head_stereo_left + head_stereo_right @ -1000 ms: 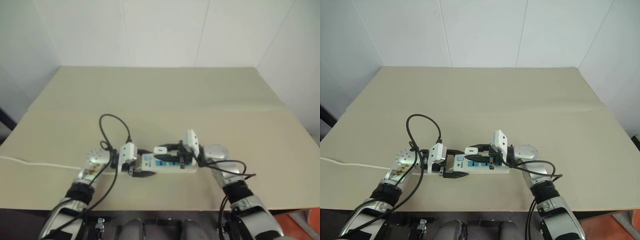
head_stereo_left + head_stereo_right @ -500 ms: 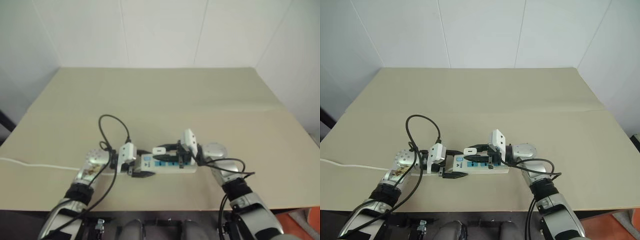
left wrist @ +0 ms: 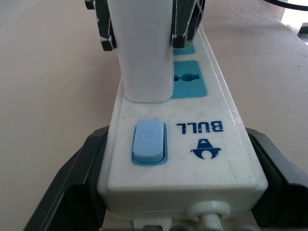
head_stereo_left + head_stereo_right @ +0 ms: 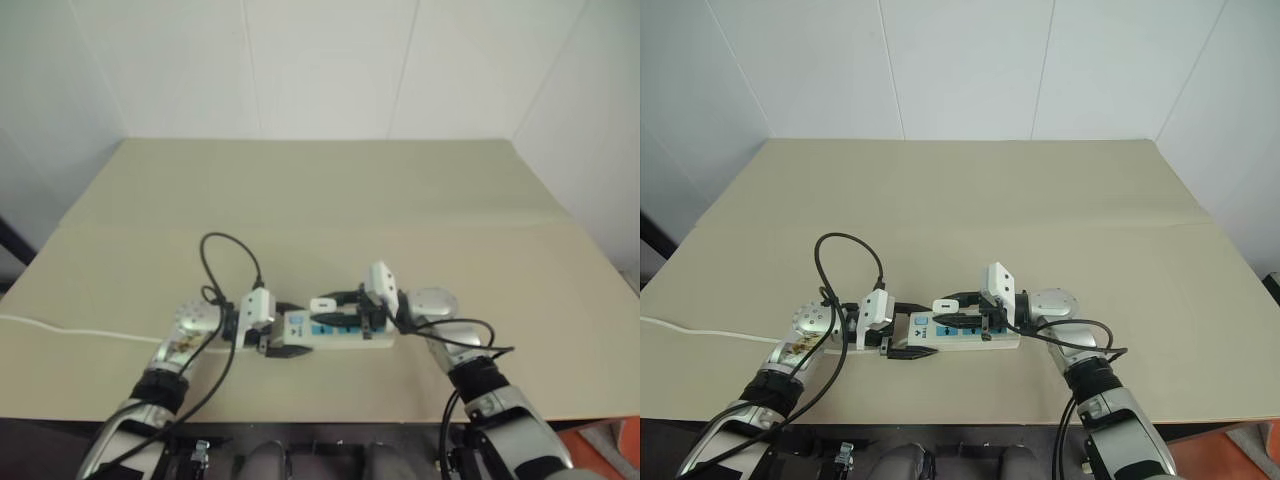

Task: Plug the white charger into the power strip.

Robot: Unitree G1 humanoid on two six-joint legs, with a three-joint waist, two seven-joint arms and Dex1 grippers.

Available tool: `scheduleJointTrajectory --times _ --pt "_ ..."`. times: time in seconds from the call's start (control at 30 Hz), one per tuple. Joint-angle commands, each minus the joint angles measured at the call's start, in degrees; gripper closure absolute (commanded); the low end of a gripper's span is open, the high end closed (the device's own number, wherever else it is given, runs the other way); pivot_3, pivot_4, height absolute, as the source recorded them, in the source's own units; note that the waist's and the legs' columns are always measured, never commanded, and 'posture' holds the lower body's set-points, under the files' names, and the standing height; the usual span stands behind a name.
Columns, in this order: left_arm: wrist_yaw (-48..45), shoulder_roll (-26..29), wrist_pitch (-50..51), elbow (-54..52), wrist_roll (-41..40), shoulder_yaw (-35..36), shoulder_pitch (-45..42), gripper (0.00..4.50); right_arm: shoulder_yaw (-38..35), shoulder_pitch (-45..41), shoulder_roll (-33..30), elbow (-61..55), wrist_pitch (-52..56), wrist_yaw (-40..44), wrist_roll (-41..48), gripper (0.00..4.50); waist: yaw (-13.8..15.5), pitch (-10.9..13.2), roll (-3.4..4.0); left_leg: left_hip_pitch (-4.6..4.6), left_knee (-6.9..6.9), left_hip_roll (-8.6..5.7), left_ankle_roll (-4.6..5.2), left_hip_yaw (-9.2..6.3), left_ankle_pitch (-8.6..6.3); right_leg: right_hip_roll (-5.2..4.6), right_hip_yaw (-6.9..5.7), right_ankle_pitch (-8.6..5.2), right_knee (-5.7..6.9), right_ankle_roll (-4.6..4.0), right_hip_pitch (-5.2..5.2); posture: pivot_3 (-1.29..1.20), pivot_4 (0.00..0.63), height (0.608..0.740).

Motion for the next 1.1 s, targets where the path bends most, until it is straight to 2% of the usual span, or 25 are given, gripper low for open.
scheduleJointTrajectory --times 0.03,0.47,0.7,0.8,1.0,1.1 --pt "-1.43 2.7 -0.21 0.07 0.4 0.86 1.25 1.16 -0.58 4.51 -6.75 8.98 2.09 -0.71 -5.75 3.4 0.01 -0.01 0.0 0.0 0.0 0.0 0.0 0.0 0.0 0.0 0.0 0.0 0.0 0.0 0.0 0.0 0.15 0.74" --pt "-1.03 2.28 -0.26 -0.12 0.35 0.75 1.41 1.16 0.9 1.63 -4.51 10.03 2.08 -1.86 -6.07 3.4 -0.26 -0.09 0.0 0.09 0.0 0.02 0.0 0.0 0.0 0.01 0.01 0.0 0.0 0.0 0.05 0.0 0.15 0.74" --pt "-0.67 2.02 -0.58 0.18 0.41 0.65 1.32 1.16 0.91 1.62 -4.11 8.93 1.9 -1.48 -5.74 1.03 -0.88 -0.39 -0.44 0.28 -0.11 0.07 0.0 0.0 0.0 0.04 0.01 -0.01 -0.03 -0.01 0.19 0.0 0.15 0.74" --pt "-0.53 1.76 -0.83 0.58 0.54 0.69 1.14 1.16 0.76 1.74 -3.69 7.54 1.27 -1.24 -5.77 0.06 -1.0 -0.38 -0.45 0.76 -0.28 0.1 -0.01 0.0 -0.01 0.04 0.02 -0.03 -0.13 -0.05 0.64 0.0 0.15 0.74" --pt "-0.4 1.59 -1.11 0.83 0.54 0.92 0.76 1.16 -0.84 2.7 -4.23 3.06 1.41 -0.54 -4.69 0.02 -0.96 -0.39 -0.46 0.92 -0.54 0.12 -0.01 0.0 -0.01 0.06 0.01 -0.05 -0.29 -0.08 0.8 0.0 0.15 0.74" --pt "-0.74 2.92 0.5 -0.9 0.51 1.19 0.5 0.18 -2.13 3.66 -5.33 -0.62 2.15 -0.15 -3.85 0.0 -0.95 -0.36 -0.45 0.87 -0.57 0.11 -0.01 -0.01 -0.01 0.05 0.01 -0.05 -0.29 -0.08 0.75 0.0 0.15 0.74"
